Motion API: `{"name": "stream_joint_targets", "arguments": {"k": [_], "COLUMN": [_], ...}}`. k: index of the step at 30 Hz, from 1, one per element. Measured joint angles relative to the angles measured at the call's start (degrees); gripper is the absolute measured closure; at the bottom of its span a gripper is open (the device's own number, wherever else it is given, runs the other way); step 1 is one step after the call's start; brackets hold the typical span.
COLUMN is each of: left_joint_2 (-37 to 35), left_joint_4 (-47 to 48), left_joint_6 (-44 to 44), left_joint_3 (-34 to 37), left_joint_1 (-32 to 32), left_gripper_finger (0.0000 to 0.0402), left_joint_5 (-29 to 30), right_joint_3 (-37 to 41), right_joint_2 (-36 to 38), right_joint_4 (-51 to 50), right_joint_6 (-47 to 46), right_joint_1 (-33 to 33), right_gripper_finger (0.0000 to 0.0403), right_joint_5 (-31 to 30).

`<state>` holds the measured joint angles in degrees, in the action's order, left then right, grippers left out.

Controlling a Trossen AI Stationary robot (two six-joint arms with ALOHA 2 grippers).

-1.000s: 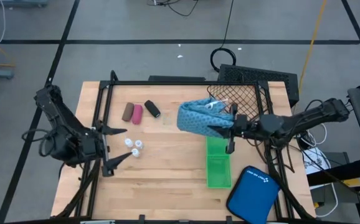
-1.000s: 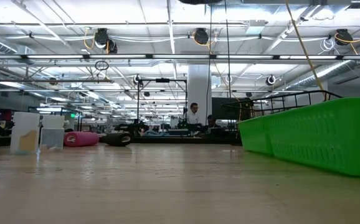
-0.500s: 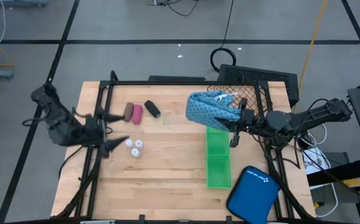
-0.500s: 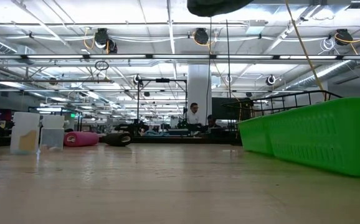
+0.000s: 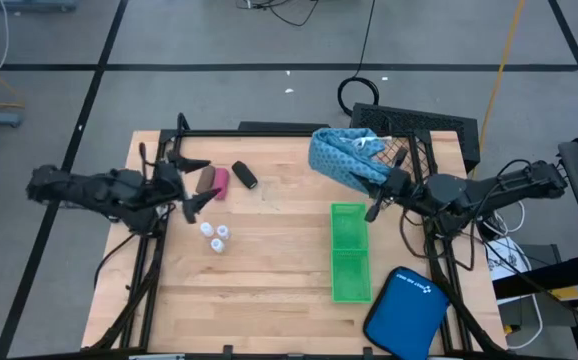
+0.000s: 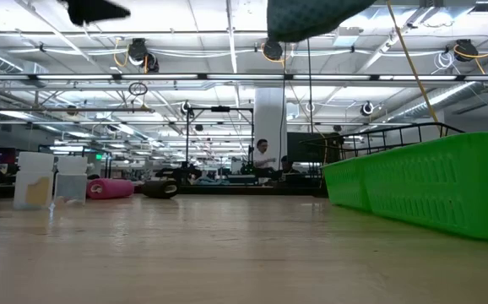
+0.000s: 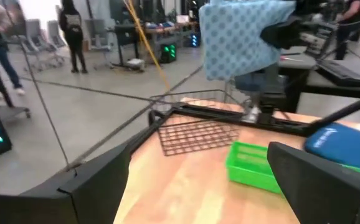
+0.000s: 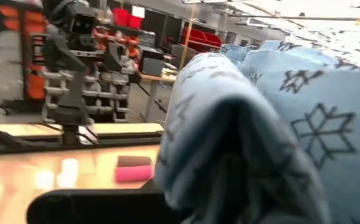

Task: Pick & Place Medicine items
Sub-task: Put the blue patient gown into the black wire basket

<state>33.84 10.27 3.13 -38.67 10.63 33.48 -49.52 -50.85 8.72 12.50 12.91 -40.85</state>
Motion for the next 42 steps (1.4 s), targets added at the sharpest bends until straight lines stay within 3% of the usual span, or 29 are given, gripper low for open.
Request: {"name": "stream_joint_targets", "arguments": {"k": [6, 10, 16, 24, 27, 36, 42], "left_joint_2": [-6.7, -12.8, -18.8, -19.3, -19.3, -19.2, -19.2], "left_joint_4": [-7.6, -7.5, -5.7, -5.4, -5.5, -5.8, -5.8], "left_joint_6": [0.5, 1.0, 1.4, 1.5, 1.5, -2.9, -8.1], "left_joint_3": [11.0, 15.0, 17.6, 17.9, 17.9, 17.9, 17.9], "left_joint_1": [-12.4, -17.0, -19.6, -19.7, -19.7, -19.7, -19.7], "left_gripper_finger": [0.0022, 0.0030, 0.0027, 0.0019, 0.0025, 0.0034, 0.0025], "left_joint_5": [-11.1, -15.0, -17.9, -18.0, -18.0, -18.0, -18.0], "right_joint_3": [0.0, 0.0, 0.0, 0.3, 3.7, 20.0, 25.0], "right_joint_2": [0.0, 0.2, 0.7, -0.1, -0.8, -3.5, -3.7], "right_joint_4": [-7.4, -13.1, -24.4, -37.1, -33.4, -3.5, 4.1], "right_joint_6": [-2.1, -7.3, -21.6, -45.0, -51.1, -57.4, -63.0], "right_joint_1": [-6.5, -10.8, -15.8, -24.1, -26.1, -31.1, -33.9], "right_gripper_finger": [0.0387, 0.0387, 0.0387, 0.0387, 0.0385, 0.0388, 0.0388], "right_joint_5": [-4.5, -5.7, -5.6, -5.4, -5.6, -0.9, -1.0]}}
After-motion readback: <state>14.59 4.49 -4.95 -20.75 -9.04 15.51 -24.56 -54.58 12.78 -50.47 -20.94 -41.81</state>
